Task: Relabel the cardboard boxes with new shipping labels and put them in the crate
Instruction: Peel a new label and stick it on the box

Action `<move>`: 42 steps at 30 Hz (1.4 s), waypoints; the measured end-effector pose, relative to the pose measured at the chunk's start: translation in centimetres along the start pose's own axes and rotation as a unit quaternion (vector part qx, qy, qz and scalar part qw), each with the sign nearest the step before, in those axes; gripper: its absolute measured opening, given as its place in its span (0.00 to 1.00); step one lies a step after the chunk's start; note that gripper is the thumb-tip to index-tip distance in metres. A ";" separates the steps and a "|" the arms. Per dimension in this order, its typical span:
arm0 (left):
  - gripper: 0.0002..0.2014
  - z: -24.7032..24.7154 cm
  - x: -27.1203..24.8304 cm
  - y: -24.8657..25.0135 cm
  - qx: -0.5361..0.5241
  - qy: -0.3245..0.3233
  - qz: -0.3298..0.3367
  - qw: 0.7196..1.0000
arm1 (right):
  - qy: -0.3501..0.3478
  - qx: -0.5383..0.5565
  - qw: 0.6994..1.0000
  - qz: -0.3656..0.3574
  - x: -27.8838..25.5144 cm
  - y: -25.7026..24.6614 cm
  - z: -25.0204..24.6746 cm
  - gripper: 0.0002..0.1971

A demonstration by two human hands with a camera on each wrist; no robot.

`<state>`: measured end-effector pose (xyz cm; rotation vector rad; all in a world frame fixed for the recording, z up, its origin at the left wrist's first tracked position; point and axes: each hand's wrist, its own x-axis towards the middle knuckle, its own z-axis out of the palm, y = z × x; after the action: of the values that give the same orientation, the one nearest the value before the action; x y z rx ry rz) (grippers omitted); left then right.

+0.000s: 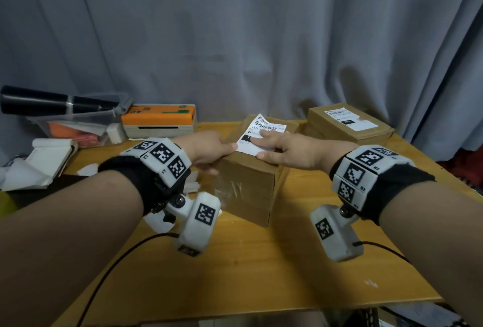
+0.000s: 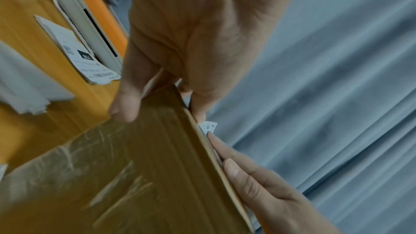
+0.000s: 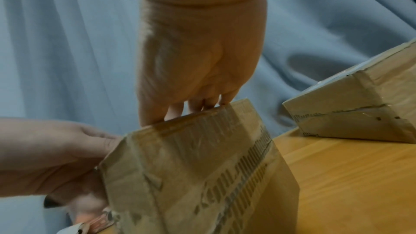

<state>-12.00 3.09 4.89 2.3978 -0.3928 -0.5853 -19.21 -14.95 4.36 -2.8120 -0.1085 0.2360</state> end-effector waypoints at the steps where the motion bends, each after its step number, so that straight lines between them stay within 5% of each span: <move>1: 0.19 0.1 0.2 -0.1 -0.021 0.009 0.001 1.000 | -0.005 -0.019 1.000 -0.006 0.1 -0.1 0.2 0.26; 7: 0.15 0.3 2.1 -0.2 -0.098 0.080 0.027 0.992 | -0.002 -0.059 0.998 0.004 2.2 -0.2 0.8 0.25; 13: 0.15 -0.3 4.0 -0.1 -0.197 0.084 0.021 0.977 | -0.020 -0.041 0.999 0.028 4.2 -0.9 -0.2 0.27; 17: 0.13 -1.3 4.9 -0.2 -0.177 0.085 0.029 0.980 | -0.025 0.031 0.998 -0.043 4.7 -1.6 1.0 0.31; 20: 0.06 -1.7 5.1 -0.3 -0.184 0.069 0.023 0.980 | -0.002 0.060 0.998 -0.005 5.2 -0.4 0.4 0.34; 26: 0.14 -1.6 5.6 -0.7 -0.203 0.065 0.031 0.977 | 0.006 -0.034 0.999 0.033 5.3 1.1 -1.0 0.29; 34: 0.11 -2.1 6.0 -1.1 -0.188 0.060 0.032 0.980 | -0.031 -0.062 0.996 -0.053 5.8 -1.3 0.3 0.29; 37: 0.16 -1.8 6.4 -1.1 -0.129 0.094 0.056 0.986 | -0.025 -0.072 0.997 -0.009 5.6 0.4 -0.9 0.29; 42: 0.21 -1.7 6.5 -0.1 0.173 0.168 0.135 0.961 | 0.015 -0.134 0.991 0.019 5.6 1.0 0.1 0.27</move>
<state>-5.61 1.35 4.03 2.6449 -0.7018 0.0225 -13.68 -15.30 3.07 -3.0867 -0.0859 0.2005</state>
